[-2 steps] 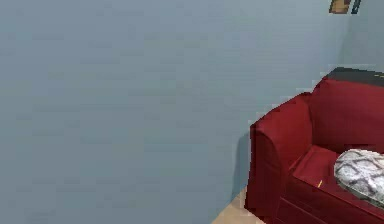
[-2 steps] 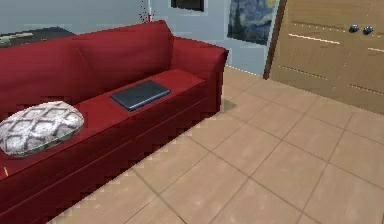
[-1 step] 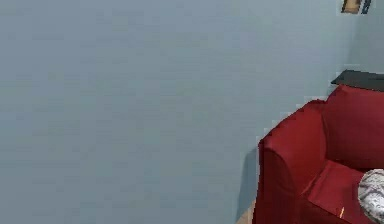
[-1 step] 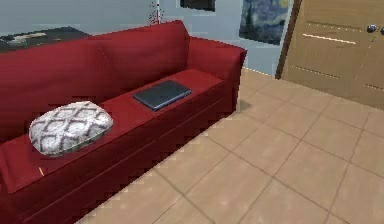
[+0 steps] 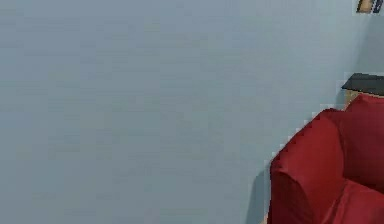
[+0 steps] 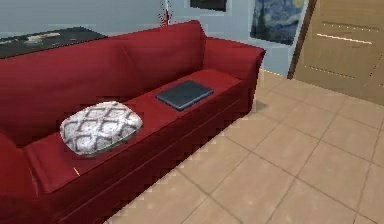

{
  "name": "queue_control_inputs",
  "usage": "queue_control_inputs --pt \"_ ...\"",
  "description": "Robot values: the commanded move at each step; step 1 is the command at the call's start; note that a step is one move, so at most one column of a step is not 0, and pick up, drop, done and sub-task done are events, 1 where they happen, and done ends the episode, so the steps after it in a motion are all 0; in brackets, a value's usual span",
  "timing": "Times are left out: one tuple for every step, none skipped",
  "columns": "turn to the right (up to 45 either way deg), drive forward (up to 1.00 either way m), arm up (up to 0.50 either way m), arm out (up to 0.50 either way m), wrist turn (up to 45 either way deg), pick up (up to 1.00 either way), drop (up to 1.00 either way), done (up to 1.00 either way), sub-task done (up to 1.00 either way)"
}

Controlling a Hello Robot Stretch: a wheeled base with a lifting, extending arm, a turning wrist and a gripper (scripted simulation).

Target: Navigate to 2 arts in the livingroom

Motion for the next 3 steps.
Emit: queue_control_inputs --pt "45.0 0.0 0.0 0.0 0.0 0.0 0.0 0.0 0.0" --pt "45.0 0.0 0.0 0.0 0.0 0.0 0.0 0.0 0.0" --pt "42.0 0.0 0.0 0.0 0.0 0.0 0.0 0.0 0.0"
